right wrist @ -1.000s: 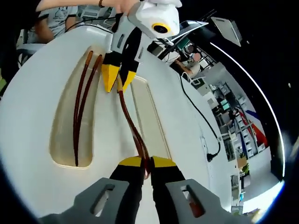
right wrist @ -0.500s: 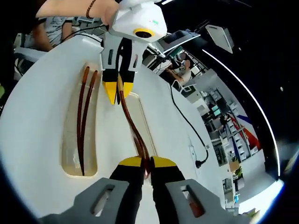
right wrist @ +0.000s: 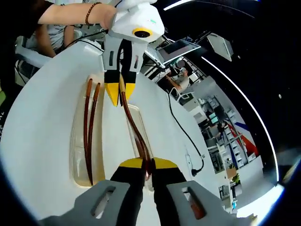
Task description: Arrange the utensils inside the cutlery case until each visible utensil rests in its matching compartment.
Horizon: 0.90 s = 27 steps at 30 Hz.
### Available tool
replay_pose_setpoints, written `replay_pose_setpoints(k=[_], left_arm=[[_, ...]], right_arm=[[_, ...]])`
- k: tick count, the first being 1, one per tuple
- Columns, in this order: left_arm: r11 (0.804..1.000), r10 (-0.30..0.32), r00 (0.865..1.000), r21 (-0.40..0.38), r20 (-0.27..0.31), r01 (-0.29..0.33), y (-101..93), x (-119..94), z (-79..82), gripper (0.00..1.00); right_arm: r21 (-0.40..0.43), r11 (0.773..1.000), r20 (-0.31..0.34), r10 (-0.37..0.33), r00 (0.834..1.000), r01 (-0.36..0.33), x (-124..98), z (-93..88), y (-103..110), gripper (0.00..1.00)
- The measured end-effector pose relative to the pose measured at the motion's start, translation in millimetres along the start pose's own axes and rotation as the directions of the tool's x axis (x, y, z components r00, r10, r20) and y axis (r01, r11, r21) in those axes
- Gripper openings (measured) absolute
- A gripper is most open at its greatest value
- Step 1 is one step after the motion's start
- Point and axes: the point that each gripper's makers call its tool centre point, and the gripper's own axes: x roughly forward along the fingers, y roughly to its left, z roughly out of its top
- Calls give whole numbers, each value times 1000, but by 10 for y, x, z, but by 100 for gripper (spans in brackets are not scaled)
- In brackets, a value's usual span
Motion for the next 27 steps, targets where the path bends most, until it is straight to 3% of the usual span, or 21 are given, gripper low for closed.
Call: replay_pose_setpoints(k=[10,17,27], left_arm=[[995,16,999,-98,51,-11,-57,-113,-101,9],[994,50,993,-104,104,-39,-272,-199,-102,8],[994,66,991,-95,115,-55,-405,-270,-203,9]], right_arm=[[-44,999,3,-5,1000,5,-69,164,119,3],[-28,1000,12,8,1000,-8,-148,224,209,4],[-1,998,12,67,998,-67,-142,246,461,3]])
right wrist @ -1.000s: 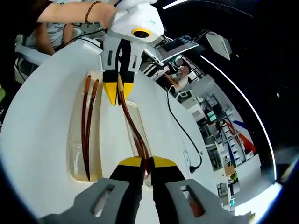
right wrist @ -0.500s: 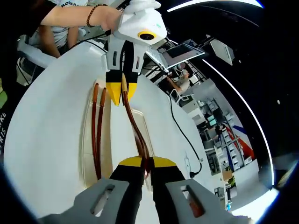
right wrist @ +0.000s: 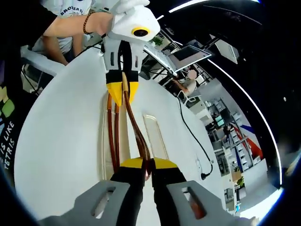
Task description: Arrange the utensils inside the cutlery case until each visible utensil rests in its matching compartment.
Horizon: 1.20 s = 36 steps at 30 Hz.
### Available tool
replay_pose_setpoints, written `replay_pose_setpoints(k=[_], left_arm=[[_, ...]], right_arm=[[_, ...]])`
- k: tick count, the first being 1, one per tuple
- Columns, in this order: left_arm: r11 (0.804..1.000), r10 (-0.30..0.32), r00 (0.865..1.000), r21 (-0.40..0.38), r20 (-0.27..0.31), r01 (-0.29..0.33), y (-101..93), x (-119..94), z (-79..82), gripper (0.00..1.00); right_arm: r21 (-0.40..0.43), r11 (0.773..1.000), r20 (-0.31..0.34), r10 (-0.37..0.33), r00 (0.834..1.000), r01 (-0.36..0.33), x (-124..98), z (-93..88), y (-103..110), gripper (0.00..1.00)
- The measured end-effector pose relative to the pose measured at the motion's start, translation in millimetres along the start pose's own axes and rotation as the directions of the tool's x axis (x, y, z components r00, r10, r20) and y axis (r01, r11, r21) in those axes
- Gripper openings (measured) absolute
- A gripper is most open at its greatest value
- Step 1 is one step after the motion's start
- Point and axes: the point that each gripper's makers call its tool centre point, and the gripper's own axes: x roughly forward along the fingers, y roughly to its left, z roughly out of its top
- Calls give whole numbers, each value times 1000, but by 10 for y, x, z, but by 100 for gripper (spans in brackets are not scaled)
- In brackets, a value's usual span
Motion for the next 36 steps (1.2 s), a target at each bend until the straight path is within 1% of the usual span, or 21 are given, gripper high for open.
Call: replay_pose_setpoints(k=[6,13,18,20,27,33,34,36], left_arm=[[1000,-1,1000,-6,-2,1,-21,31,-88,9],[999,16,1000,-52,5,-15,60,37,-192,9],[997,14,1000,-73,4,-13,69,8,-253,12],[997,19,1000,-77,1,-18,82,0,-277,12],[994,26,999,-108,28,-23,121,-76,-265,13],[993,37,999,-113,22,-35,140,-125,-309,13],[993,39,999,-115,21,-36,145,-131,-319,12],[992,34,999,-125,14,-32,134,-142,-339,8]], right_arm=[[38,999,-15,39,999,-38,21,-44,111,3],[34,999,-44,31,999,-29,72,-109,131,3],[47,998,-57,48,997,-45,122,-152,189,3],[65,997,-69,54,996,-50,136,-177,206,3],[103,994,-70,53,996,-46,127,-213,214,3],[117,992,-81,62,995,-52,138,-265,241,3],[120,991,-81,61,995,-51,142,-266,242,3],[124,991,-82,57,995,-46,151,-266,234,3]])
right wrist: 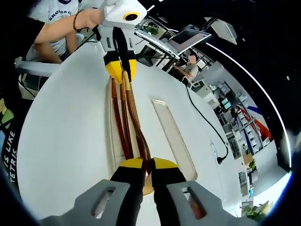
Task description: Arrange the utensils inside the cutlery case until each visible utensil rests in its matching compartment.
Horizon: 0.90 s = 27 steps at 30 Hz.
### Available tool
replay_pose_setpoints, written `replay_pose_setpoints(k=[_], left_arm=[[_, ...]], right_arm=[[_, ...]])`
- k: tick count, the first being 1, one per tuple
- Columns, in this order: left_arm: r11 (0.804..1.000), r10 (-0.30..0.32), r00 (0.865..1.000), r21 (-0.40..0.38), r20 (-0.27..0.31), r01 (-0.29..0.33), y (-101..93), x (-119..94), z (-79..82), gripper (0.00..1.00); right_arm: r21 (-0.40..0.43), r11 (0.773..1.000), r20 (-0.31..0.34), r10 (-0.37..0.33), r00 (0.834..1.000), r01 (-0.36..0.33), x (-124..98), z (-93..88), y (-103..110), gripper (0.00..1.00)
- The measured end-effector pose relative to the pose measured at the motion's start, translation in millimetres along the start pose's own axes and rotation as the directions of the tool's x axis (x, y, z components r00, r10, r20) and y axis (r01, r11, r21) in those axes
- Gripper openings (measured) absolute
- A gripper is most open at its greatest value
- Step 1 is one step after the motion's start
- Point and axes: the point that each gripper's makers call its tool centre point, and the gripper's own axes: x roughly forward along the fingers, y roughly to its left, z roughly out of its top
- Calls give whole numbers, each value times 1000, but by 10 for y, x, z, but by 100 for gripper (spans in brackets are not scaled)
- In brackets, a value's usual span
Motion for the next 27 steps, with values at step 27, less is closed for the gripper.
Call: replay_pose_setpoints(k=[27], left_arm=[[995,42,998,-89,40,-39,111,-129,-23,8]], right_arm=[[-12,999,-68,-32,997,32,89,-72,16,4]])
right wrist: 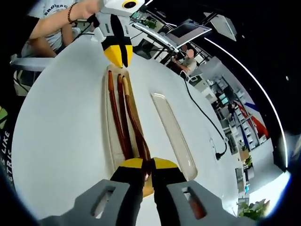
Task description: Arrange the utensils inside the cutlery case until each visible utensil rests in its matching compartment.
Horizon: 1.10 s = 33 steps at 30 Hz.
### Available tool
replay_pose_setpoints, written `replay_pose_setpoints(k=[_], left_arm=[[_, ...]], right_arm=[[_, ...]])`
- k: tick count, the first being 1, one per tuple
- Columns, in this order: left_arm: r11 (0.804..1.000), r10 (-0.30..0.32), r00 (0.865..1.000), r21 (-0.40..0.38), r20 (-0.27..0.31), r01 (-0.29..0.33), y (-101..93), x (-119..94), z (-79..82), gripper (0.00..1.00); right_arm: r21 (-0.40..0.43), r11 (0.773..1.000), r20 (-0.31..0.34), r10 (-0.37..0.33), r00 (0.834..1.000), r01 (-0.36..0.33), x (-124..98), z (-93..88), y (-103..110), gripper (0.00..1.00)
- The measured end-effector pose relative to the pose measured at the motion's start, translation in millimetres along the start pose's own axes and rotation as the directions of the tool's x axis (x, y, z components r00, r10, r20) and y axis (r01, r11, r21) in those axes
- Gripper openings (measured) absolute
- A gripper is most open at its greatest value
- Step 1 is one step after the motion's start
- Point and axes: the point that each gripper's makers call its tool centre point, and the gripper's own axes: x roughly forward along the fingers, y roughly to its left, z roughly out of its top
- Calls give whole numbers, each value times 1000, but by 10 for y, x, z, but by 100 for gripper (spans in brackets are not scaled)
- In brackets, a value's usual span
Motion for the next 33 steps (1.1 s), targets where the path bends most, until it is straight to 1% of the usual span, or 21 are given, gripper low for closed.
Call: replay_pose_setpoints(k=[5,10,15,23,33], left_arm=[[1000,-12,1000,-2,-5,12,-53,86,-6,8],[1000,-28,1000,-4,-10,28,-103,133,-21,8],[999,-33,999,-5,-14,33,-118,138,-37,8],[999,-38,999,-10,-12,37,-135,145,-35,8],[999,-47,999,-13,-13,47,-151,167,-20,8]], right_arm=[[2,1000,1,7,1000,-7,5,-3,9,4],[-31,999,9,7,1000,-6,-4,0,13,4],[-86,996,24,9,1000,-7,-39,9,35,5],[-92,995,31,33,999,-31,-89,26,95,5],[-103,992,20,73,997,-70,-167,13,153,6]])
